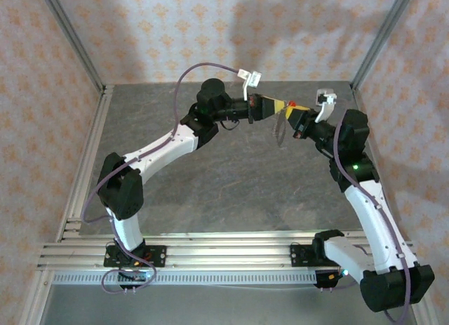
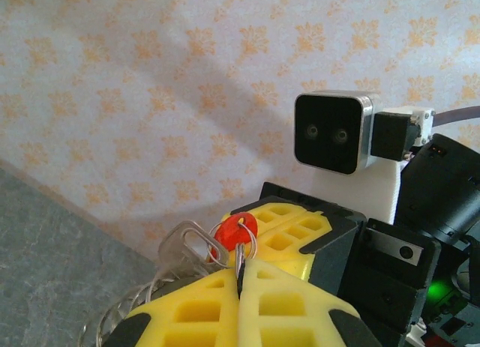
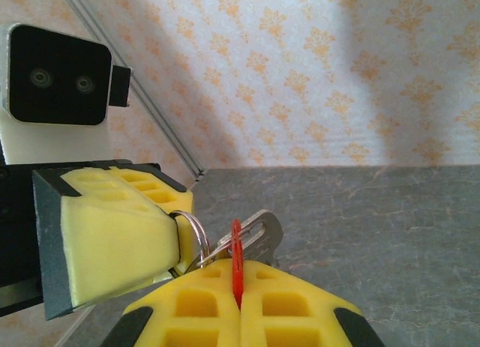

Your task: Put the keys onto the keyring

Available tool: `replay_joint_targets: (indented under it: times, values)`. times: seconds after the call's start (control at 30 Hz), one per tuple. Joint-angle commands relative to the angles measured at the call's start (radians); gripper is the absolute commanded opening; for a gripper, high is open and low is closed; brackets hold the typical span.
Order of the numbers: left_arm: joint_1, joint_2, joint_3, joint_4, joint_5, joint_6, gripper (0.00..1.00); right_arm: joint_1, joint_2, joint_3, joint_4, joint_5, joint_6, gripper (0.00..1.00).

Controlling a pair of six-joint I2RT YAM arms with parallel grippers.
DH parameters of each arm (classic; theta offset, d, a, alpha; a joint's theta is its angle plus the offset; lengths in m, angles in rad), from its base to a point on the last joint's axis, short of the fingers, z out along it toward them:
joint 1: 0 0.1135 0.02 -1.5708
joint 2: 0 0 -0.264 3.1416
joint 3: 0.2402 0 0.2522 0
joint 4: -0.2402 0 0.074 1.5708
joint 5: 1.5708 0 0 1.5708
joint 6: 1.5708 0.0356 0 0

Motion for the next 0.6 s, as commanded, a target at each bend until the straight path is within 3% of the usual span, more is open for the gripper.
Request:
replay_joint_targets:
  times: [0.0,0.57]
  values:
    - [-0.02,0.018,0.044,0.036,0.01,-0.008,0.0,-0.004,0.009,0.046,0.084,-0.05,0.022,0.0]
    - [0.0,-0.047,0.004,-0.039,-0.049,0.075,0.0,-0.025,-0.093,-0.029,-0.032,0.079,-0.058,0.0]
